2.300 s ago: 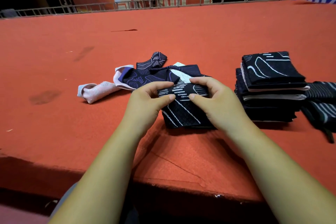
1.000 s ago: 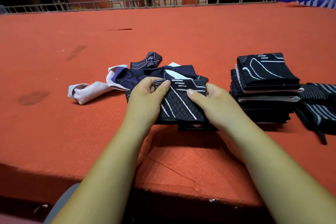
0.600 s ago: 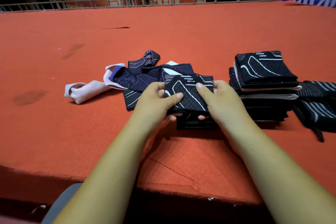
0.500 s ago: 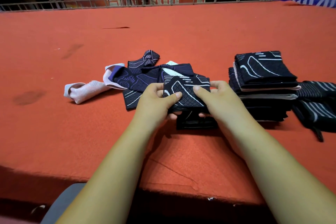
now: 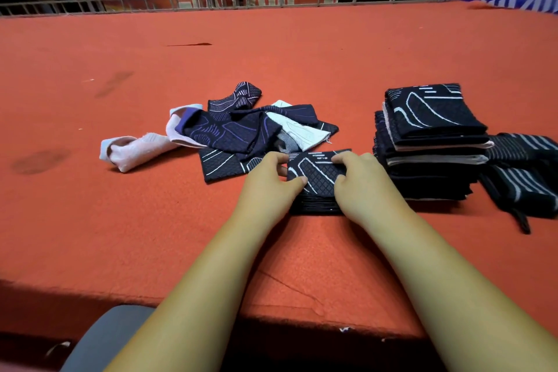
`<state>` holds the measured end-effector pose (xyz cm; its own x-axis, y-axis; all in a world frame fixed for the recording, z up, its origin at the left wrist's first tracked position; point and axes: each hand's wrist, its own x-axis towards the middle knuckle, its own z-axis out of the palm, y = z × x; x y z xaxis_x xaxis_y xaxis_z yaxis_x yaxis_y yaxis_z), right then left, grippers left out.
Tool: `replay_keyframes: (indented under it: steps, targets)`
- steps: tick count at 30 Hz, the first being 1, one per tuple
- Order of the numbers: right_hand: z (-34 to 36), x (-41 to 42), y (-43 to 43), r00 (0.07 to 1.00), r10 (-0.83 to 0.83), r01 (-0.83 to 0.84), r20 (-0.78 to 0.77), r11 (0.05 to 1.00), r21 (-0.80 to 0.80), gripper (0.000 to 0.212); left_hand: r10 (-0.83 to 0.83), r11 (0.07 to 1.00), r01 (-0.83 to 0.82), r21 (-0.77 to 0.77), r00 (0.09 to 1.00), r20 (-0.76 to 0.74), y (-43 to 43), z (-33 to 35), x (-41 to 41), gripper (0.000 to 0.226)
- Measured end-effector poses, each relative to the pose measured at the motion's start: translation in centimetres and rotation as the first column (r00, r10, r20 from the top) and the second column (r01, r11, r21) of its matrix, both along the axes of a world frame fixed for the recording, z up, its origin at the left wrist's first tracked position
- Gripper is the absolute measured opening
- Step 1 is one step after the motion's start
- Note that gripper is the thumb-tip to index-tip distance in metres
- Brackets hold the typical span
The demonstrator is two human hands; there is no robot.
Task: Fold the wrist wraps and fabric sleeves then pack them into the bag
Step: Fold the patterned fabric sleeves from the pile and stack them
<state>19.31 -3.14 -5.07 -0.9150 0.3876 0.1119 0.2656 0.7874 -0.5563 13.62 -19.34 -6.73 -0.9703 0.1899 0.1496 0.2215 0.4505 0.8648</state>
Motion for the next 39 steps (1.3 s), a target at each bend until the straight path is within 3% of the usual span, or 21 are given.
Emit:
replay_keyframes:
  steps: [3, 10, 17, 20, 25, 28, 34, 39]
  targets:
    - [-0.7, -0.2, 0.0, 0.996, -0.008, 0.006, 0.087, 1.000, 0.017, 0.051, -0.004, 0.996, 0.002, -0.094, 1.000, -0.020, 0.0, -0.2, 0.1, 0.044]
    - [-0.8, -0.2, -0.4, 0.996, -0.018, 0.011, 0.082, 0.996, 0.087, 0.044, 0.079, 0.985, -0.074, -0.158, 0.997, 0.027, 0.0, 0.0, 0.0, 0.028]
    - [0.2, 0.4, -0.5, 0.997, -0.019, 0.015, 0.071, 0.998, 0.066, 0.053, 0.108, 0.994, -0.105, -0.042, 0.990, 0.095, -0.3, 0.3, 0.0, 0.007]
    - [0.4, 0.4, -0.7, 0.998, -0.034, 0.030, 0.056, 0.998, 0.058, 0.051, 0.098, 0.995, -0.093, -0.036, 0.986, 0.137, -0.4, 0.4, -0.1, 0.009]
    - [0.3, 0.6, -1.1, 0.992, -0.047, 0.036, 0.113, 0.995, 0.096, 0.045, 0.084, 0.977, -0.060, -0.206, 0.991, 0.106, -0.1, 0.5, 0.4, 0.031]
    - [0.2, 0.5, -1.4, 0.991, -0.044, 0.033, 0.127, 0.996, 0.089, 0.044, 0.089, 0.956, -0.058, -0.288, 0.991, 0.096, 0.1, 0.8, 0.2, 0.029]
    - [0.0, 0.2, -1.1, 0.998, -0.038, 0.039, 0.049, 0.999, -0.015, 0.047, 0.090, 0.992, -0.068, -0.103, 0.970, 0.227, -0.6, 0.8, -0.3, 0.023]
    - [-0.2, -0.3, -1.6, 0.999, 0.050, -0.051, -0.008, 0.995, -0.089, 0.044, 0.147, 0.982, -0.120, -0.147, 0.971, 0.190, -2.0, 1.4, -1.4, 0.030]
